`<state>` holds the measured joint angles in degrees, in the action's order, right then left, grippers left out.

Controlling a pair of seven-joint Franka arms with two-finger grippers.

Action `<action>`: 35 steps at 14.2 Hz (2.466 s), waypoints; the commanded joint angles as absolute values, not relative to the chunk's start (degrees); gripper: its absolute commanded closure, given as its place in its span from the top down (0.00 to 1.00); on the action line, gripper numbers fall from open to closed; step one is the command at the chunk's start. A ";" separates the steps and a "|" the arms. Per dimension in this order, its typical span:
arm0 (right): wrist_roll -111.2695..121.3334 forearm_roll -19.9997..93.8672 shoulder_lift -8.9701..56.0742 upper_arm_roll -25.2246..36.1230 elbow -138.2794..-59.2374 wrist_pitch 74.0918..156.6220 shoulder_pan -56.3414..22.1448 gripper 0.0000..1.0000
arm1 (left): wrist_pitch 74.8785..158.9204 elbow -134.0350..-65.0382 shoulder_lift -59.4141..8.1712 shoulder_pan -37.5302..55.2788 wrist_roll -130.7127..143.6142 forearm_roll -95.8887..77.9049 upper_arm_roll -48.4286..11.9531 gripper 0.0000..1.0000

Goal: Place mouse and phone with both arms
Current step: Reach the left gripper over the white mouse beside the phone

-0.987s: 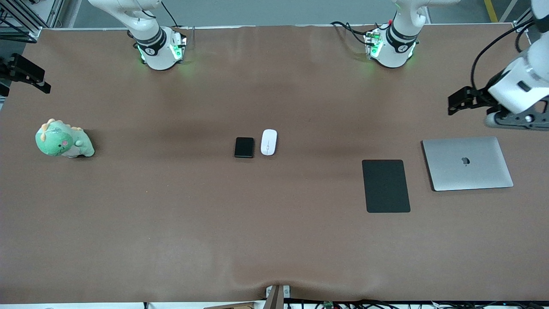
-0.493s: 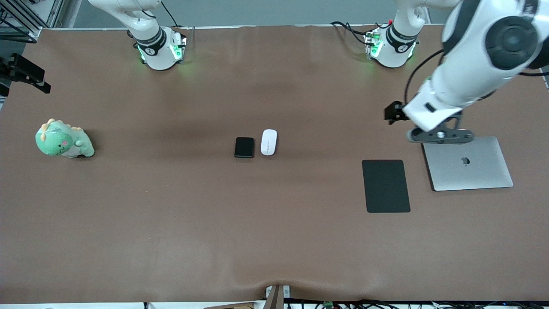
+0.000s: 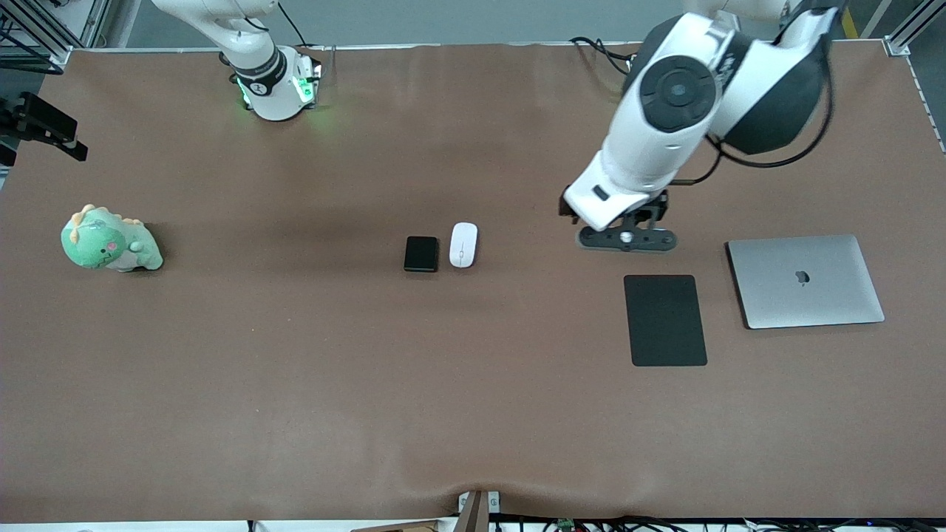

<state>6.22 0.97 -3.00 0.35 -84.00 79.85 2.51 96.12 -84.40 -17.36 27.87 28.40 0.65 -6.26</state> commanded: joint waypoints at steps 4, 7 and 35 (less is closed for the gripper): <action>6.86 0.35 -3.34 0.09 -84.29 79.63 2.81 1.00 | 101.15 -82.44 -23.54 34.45 34.89 0.18 -6.24 1.00; 6.86 0.35 -3.34 0.09 -84.29 79.72 2.72 1.00 | 105.45 -82.44 -27.06 38.14 37.69 0.35 -6.15 1.00; 6.86 0.44 -3.34 0.09 -84.38 79.54 2.64 1.00 | 125.77 -79.37 -50.80 47.02 42.89 -0.26 -6.15 1.00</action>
<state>6.23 0.97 -3.00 0.31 -84.01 79.75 2.50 124.78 -80.81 -49.14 46.06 41.70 0.49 -6.66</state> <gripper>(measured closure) 0.000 0.000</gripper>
